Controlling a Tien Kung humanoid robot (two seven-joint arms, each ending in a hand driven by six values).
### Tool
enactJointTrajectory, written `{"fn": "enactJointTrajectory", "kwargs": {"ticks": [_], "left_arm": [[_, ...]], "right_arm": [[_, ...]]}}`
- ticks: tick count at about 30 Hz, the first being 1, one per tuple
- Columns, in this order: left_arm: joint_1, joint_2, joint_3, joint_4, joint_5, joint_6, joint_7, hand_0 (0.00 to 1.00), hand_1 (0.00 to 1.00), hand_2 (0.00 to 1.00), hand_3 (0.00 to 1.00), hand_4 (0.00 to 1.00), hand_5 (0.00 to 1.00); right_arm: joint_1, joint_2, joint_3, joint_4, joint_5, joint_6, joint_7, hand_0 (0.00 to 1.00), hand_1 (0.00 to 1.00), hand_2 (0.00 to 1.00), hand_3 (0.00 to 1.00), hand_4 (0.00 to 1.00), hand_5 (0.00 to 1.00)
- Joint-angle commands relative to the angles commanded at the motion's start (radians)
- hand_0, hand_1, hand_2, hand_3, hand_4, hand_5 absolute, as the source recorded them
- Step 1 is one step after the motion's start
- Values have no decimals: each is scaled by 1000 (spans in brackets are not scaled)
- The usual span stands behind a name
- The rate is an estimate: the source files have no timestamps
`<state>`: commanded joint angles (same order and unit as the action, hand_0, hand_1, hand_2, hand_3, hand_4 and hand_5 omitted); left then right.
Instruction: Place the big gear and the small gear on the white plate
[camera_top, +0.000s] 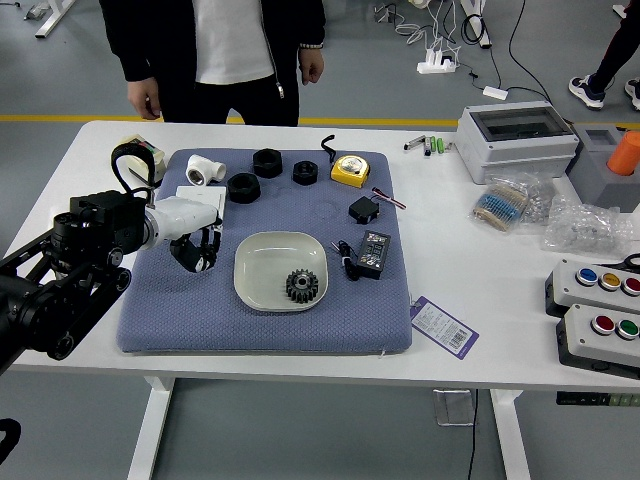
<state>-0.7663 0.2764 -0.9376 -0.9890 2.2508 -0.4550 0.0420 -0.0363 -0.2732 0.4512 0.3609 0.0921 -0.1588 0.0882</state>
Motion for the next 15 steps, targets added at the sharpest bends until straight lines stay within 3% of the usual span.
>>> {"fn": "enactJointTrajectory", "kwargs": {"ticks": [8,12,15], "left_arm": [[7,-3,-14,-98,-30,19,-11,262,203,274,395,31,2],[11,-15,12,-150,-65,55,-41,261,198,269,392,13,2],[10,-39,43,-141,-88,98,-80,261,198,269,392,13,2]], "right_arm": [[-4,0,-2,0,1,0,0,734,741,764,628,904,750],[-5,0,-3,1,1,-1,0,733,740,764,628,904,750],[-4,0,-4,1,2,-1,0,733,740,764,628,904,750]]}}
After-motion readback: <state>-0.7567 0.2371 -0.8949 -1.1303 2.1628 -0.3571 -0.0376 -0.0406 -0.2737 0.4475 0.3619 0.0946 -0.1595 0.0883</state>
